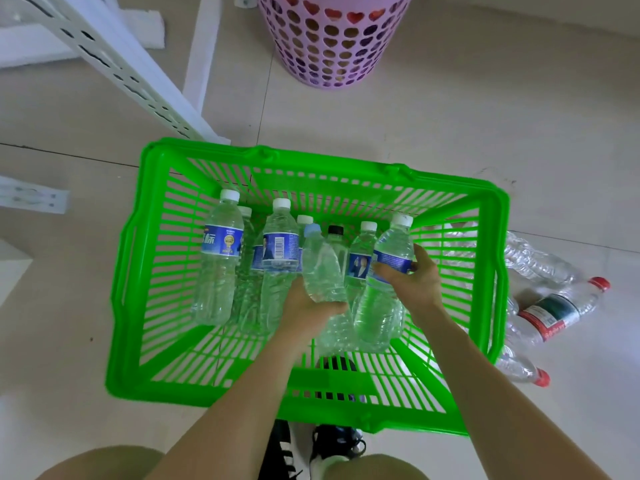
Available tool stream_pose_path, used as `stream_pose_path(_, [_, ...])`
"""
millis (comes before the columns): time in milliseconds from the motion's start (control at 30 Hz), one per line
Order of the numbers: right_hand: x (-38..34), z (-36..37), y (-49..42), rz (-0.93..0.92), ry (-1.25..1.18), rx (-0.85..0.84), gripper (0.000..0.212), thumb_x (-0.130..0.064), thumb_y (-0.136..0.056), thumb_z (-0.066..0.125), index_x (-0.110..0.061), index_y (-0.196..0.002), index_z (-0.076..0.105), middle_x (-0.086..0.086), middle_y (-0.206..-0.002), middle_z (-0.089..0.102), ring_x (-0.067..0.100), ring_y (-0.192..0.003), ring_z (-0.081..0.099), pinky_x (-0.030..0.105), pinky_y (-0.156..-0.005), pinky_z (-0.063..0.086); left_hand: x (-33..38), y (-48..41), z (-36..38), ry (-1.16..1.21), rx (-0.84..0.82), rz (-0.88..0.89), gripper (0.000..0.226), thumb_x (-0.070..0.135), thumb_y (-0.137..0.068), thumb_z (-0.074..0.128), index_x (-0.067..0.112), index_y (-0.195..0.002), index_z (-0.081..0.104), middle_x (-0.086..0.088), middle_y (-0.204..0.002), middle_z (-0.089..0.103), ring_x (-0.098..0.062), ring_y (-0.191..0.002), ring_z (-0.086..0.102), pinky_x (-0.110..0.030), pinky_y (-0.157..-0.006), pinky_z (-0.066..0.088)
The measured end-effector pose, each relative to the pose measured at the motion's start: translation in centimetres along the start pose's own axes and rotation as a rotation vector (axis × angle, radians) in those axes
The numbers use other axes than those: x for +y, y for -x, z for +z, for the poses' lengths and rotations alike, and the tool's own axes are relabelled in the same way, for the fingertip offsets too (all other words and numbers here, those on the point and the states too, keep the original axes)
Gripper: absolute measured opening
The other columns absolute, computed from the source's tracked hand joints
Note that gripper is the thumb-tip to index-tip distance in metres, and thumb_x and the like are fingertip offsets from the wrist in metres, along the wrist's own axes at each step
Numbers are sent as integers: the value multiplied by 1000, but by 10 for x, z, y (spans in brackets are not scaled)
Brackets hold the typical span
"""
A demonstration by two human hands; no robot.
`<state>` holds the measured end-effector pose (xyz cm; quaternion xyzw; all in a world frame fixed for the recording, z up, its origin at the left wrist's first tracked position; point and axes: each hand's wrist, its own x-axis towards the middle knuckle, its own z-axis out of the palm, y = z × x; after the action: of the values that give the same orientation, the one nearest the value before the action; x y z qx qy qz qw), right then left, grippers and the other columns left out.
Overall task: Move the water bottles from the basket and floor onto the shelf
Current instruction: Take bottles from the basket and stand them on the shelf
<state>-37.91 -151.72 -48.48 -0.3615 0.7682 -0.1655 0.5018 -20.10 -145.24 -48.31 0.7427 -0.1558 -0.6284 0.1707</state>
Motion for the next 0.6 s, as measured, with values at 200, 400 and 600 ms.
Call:
stream_pose_path(200, [-6, -9, 18, -15, -102, -53, 51, -21, -63, 88, -39, -100, 59, -2, -92, 72, 25, -90, 70, 39, -80, 58, -6, 24, -25, 85, -119, -124, 104, 7, -64, 87, 16, -149, 28, -7, -136, 57, -25, -114, 59, -34, -82, 52])
stream_pose_path(400, [-24, -29, 49, 15, -117, -151, 66, -39, -48, 87, -38, -109, 60, 1, -93, 76, 18, -81, 73, 31, -68, 60, 9, 70, -51, 223, -122, -162, 112, 4, -65, 84, 20, -153, 17, 14, -123, 53, -14, -92, 60, -33, -70, 51])
stream_pose_path(600, [-59, -53, 89, 51, -150, -221, 86, -27, -59, 89, -21, -136, 52, 7, -106, 72, 22, -90, 71, 35, -79, 58, 33, 128, -71, 213, -69, -148, 110, 2, -65, 84, 21, -153, 19, 4, -129, 56, -5, -76, 61, -23, -47, 51])
